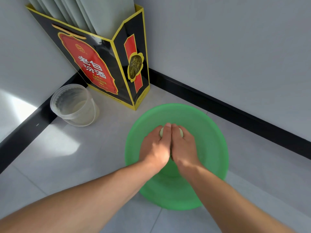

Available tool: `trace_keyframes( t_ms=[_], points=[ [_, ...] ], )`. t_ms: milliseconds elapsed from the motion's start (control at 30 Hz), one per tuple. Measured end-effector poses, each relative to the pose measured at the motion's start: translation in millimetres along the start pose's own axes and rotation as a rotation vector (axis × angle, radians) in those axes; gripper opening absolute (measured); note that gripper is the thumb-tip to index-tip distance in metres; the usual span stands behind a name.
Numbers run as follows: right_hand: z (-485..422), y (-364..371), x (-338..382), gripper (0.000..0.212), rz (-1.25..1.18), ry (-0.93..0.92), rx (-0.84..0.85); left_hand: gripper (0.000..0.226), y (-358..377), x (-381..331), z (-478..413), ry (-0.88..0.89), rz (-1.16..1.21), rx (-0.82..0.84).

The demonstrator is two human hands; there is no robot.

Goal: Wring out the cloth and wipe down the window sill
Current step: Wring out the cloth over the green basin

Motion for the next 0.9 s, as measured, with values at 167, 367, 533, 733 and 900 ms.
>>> trace_keyframes(
  t_ms=[167, 367, 533, 733, 900],
  points=[
    [0.1, -0.8, -12.5, 0.033, -0.032, 0.027, -0.008, 0.049, 1.6, 1.3, 3.0, -0.059, -0.034, 0.0],
    [2.2, -4.3, -33.7, 0.034, 0.039, 0.106, -0.003, 0.046, 7.2, 10.3, 2.5, -0.113, -0.088, 0.007],
    [9.3, -2.5, -52.1, 0.034, 0.021, 0.197, -0.046, 0.044, 10.7, 21.1, -0.8, -0.162, -0.178, 0.019],
    [12.2, -2.1, -57.4, 0.033, 0.017, 0.227, -0.123, 0.041, 10.9, 23.7, -4.7, -0.185, -0.265, 0.014],
    [7.9, -6.1, -40.7, 0.026, 0.229, 0.108, -0.043, 0.039, 14.1, 27.7, -11.3, -0.237, -0.219, 0.101]
  ],
)
Point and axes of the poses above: each hand's wrist, its own z-axis away from the middle knuckle, its own y-axis out of the palm, x = y × z, the point moved 8 cm from there along -z, towards the middle knuckle, and after that the axes turned 15 degrees about -y, right-handed, at the moved point
